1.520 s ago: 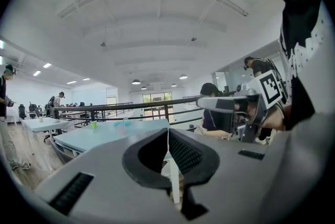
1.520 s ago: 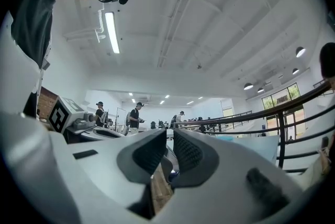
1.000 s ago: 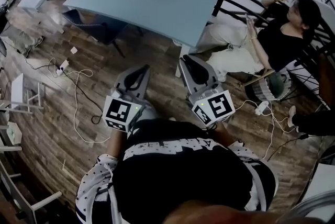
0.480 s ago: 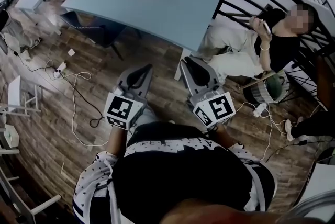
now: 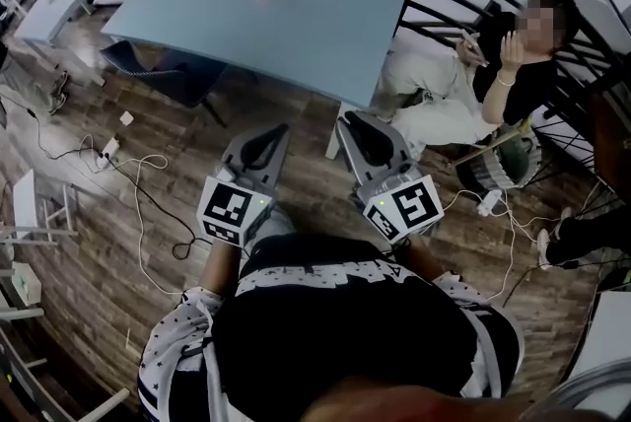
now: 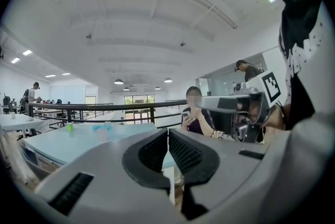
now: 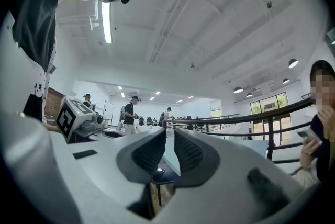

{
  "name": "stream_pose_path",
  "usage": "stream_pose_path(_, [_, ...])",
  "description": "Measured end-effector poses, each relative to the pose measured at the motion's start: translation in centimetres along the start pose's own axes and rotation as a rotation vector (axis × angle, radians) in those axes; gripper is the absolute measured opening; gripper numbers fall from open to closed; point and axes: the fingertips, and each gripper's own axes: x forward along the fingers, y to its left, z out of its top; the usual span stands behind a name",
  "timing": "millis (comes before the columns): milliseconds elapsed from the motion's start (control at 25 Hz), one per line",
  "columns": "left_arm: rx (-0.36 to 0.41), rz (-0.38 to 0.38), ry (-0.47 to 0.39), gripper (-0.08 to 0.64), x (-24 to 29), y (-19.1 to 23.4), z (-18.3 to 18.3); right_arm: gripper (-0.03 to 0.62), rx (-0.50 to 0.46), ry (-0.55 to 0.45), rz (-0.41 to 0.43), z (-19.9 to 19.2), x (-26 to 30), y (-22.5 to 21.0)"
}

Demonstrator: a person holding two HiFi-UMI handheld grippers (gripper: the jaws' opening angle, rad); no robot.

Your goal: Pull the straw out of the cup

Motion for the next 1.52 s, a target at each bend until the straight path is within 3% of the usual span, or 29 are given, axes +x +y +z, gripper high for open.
stream_pose_path(600, [-0.008,-0.056,-0.005,0.015,3.6,5.4,-0.5,0.04,0.007,0.018,-0.042,-1.3,5.5,-2.0])
stream_pose_path(1040, [-0.029,-0.051,0.002,0.014,5.8,10.7,-0.9,0.04,0.012,0.035,-0.04,-1.9,10.9,-3.4])
stream_pose_path(1520, [-0.032,-0.084,-0.01,0.014,7.1,17.5,0.9,0.04,0.006,0.049,-0.073,-0.5,17.8,-4.1])
